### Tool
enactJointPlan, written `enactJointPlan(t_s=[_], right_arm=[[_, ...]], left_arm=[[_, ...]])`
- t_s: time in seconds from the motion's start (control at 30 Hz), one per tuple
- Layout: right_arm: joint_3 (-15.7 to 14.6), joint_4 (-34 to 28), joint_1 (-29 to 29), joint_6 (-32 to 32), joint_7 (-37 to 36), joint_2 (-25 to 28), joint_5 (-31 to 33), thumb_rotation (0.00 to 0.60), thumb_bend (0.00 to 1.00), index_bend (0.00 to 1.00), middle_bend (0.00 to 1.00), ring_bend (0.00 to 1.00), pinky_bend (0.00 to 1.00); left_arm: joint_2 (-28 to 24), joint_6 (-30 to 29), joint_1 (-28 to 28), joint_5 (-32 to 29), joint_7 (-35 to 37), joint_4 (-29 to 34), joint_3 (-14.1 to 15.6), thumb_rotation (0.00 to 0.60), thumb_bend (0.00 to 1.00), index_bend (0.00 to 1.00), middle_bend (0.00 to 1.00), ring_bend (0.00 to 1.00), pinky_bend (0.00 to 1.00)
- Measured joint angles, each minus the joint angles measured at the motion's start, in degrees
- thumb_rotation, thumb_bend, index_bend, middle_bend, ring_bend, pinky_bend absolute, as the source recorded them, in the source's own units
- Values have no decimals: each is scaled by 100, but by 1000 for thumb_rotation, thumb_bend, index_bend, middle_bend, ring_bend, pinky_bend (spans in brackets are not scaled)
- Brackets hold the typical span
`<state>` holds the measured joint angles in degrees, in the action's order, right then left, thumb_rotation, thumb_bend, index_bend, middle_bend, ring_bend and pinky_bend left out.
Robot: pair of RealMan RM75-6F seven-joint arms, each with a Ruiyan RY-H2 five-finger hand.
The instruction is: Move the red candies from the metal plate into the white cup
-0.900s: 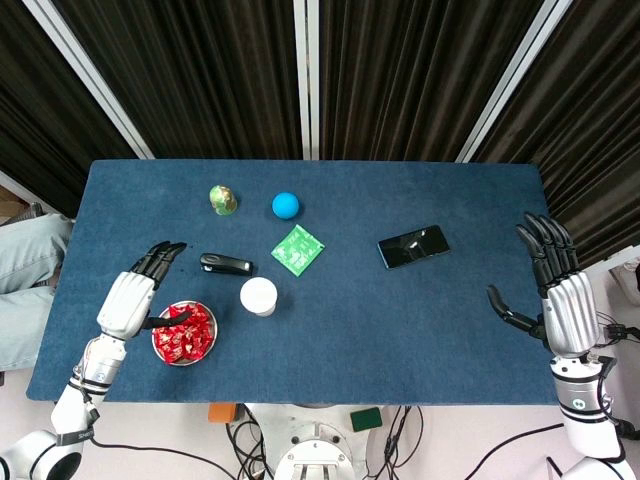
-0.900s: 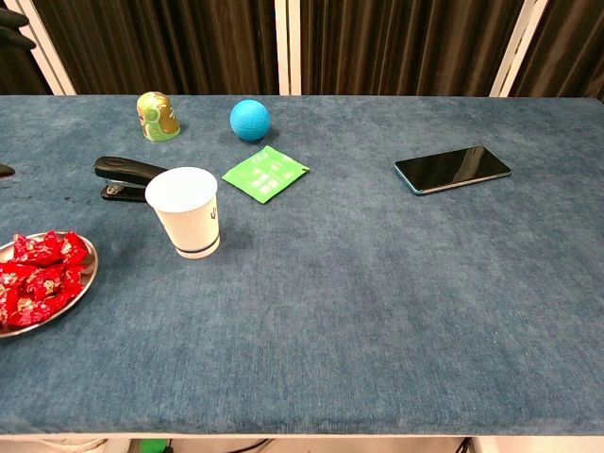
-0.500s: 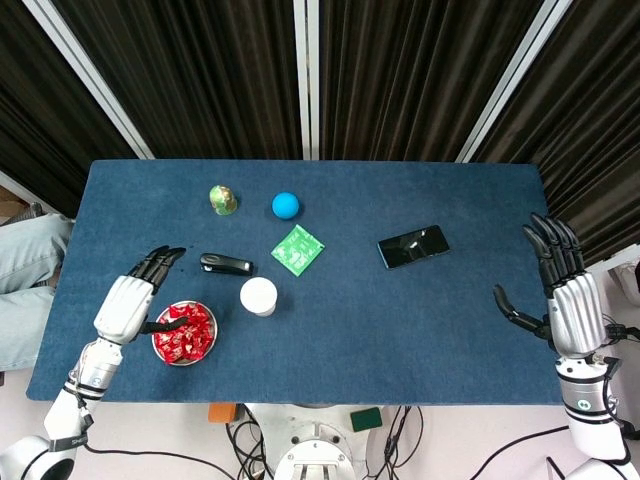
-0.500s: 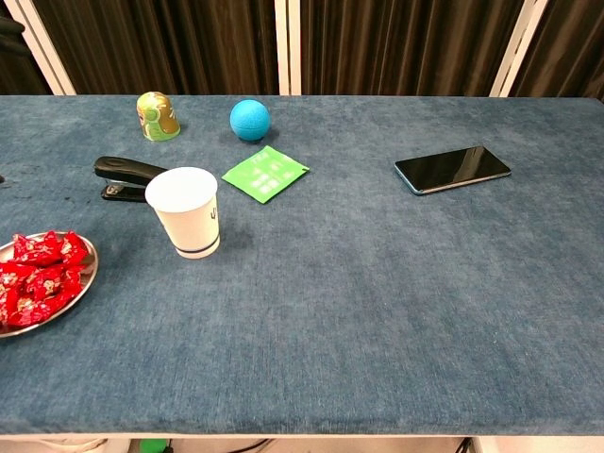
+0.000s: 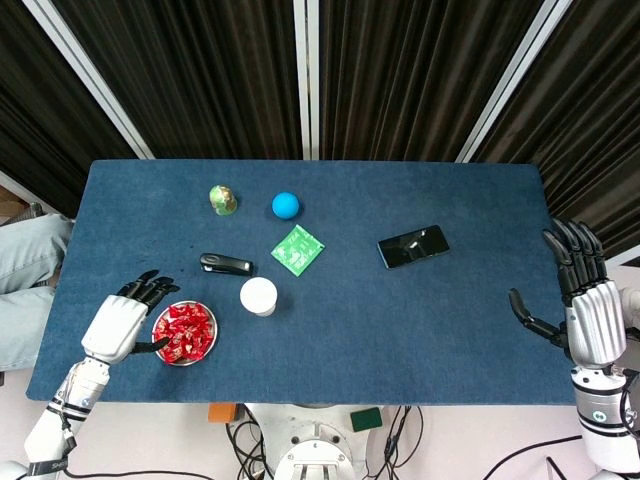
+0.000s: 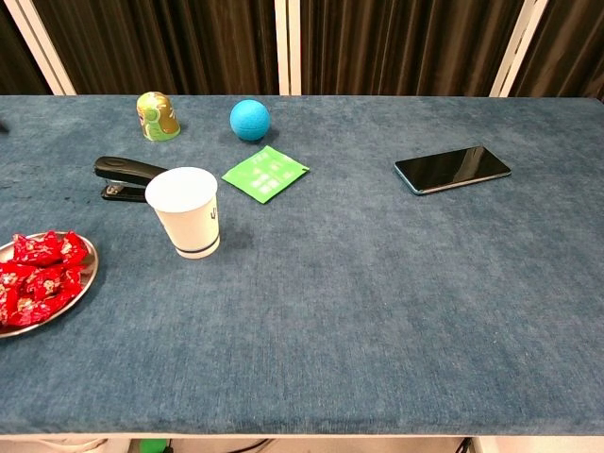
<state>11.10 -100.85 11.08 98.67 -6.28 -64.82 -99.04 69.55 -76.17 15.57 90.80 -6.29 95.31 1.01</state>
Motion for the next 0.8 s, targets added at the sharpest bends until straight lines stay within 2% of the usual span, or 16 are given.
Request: enactJointPlan(t_s=[0.1, 0.33, 0.8], right_arm=[[-8, 51, -15, 6, -21, -5, 33, 600, 357, 0, 0, 0, 0], [-56, 227, -84, 35, -114, -66, 132, 600, 357, 0, 0, 0, 0], [-104, 296, -144, 46, -109, -72, 153, 600, 357, 0, 0, 0, 0]], left_arm=[[6, 161, -50, -129, -284, -17, 105, 600, 101, 342, 345, 177, 338], [153, 552, 77, 4, -569, -46, 275, 600, 108, 359, 354, 181, 328], [330, 1219, 461, -45, -1064, -27, 296, 600, 106, 295, 266, 146, 309]])
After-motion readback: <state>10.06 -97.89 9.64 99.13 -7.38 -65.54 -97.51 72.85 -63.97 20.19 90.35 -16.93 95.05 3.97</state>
